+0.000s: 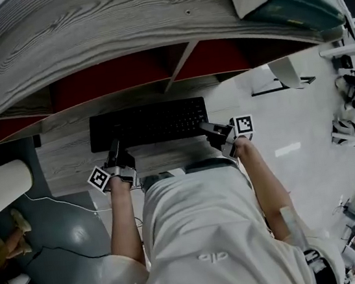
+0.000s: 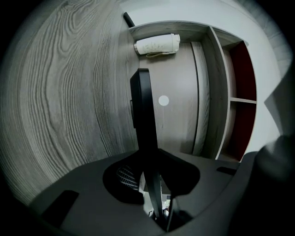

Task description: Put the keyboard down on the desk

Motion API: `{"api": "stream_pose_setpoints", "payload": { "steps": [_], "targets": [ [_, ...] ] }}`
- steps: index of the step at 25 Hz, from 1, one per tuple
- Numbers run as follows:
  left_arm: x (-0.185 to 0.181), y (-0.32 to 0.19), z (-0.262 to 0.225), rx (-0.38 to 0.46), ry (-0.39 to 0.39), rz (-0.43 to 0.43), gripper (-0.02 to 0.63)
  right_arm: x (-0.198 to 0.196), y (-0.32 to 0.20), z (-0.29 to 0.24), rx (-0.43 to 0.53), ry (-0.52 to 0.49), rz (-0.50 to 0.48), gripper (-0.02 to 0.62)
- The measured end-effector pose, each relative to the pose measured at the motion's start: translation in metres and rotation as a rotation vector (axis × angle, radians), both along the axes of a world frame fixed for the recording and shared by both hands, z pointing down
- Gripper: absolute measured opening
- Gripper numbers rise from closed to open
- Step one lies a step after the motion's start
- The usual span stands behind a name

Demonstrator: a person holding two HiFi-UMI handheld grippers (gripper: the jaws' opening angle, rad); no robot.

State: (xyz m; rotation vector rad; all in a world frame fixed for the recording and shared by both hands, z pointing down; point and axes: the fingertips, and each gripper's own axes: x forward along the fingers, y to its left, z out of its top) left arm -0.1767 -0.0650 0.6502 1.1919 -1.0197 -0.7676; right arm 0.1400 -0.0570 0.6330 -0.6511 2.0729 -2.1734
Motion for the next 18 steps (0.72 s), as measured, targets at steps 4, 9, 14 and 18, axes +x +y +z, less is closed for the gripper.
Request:
{"api": "stream_pose_setpoints", "payload": {
  "steps": [4, 9, 14, 18],
  "targets": [
    [0.003, 0.002, 0.015, -0.020, -0.002, -0.026, 0.101, 0.002, -0.009, 0.013, -0.021, 0.009, -0.031, 0.135],
    [0.004, 0.005, 0.032, -0.046, -0.010, -0.058, 0.101, 0.002, -0.015, 0.029, -0.059, 0.013, -0.056, 0.135],
    [0.005, 0.007, 0.043, -0.066, -0.020, -0.077, 0.103, 0.004, -0.017, 0.042, -0.094, 0.027, -0.074, 0.135],
    [0.009, 0.003, 0.046, -0.066, -0.025, -0.079, 0.103, 0.006, -0.021, 0.048, -0.114, 0.029, -0.080, 0.135]
  ]
}}
